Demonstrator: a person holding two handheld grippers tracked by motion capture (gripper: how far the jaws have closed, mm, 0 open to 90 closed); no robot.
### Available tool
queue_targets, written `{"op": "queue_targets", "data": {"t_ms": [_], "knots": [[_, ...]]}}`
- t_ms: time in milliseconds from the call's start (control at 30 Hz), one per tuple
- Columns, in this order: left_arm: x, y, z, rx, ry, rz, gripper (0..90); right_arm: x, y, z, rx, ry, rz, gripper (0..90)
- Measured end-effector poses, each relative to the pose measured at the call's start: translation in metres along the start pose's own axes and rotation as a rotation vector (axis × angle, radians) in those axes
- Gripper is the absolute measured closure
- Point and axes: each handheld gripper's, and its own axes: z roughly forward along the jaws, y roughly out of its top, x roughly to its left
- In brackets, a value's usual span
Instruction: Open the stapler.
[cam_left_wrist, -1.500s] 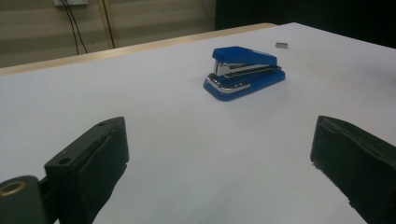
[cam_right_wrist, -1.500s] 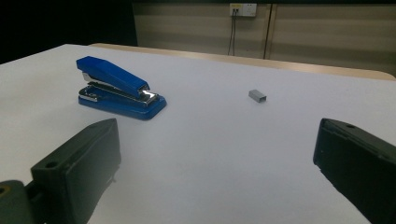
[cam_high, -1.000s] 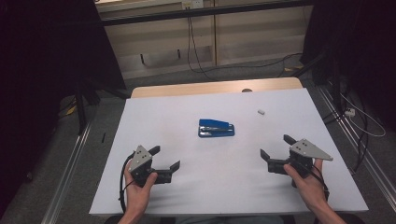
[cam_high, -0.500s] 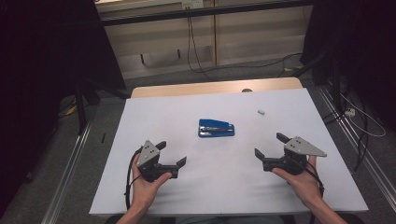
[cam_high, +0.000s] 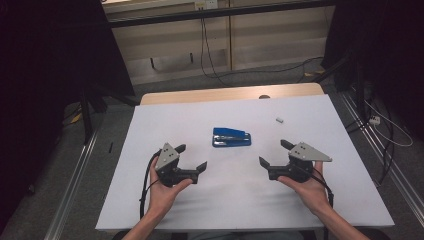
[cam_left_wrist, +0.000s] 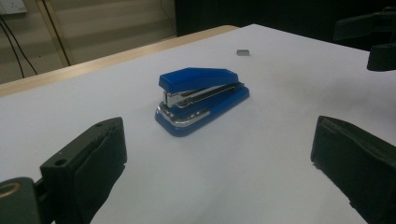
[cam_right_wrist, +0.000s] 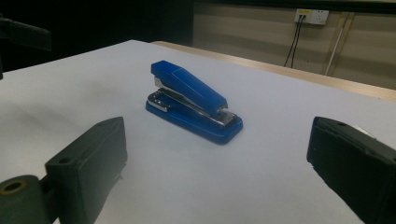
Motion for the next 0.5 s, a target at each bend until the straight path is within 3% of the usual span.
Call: {"op": "queue_targets", "data": {"t_ms": [200,500], "knots": [[0.001,0.006,0.006,-0.023,-0.003,0.0,3.7,0.003,0.001,0.007,0.002,0.016,-0.003,7.1],[0.005,0.013,0.02,-0.019,-0.012,0.006,3.7,0.006,0.005,0.018,0.005,0.037,-0.005,9.7]]}}
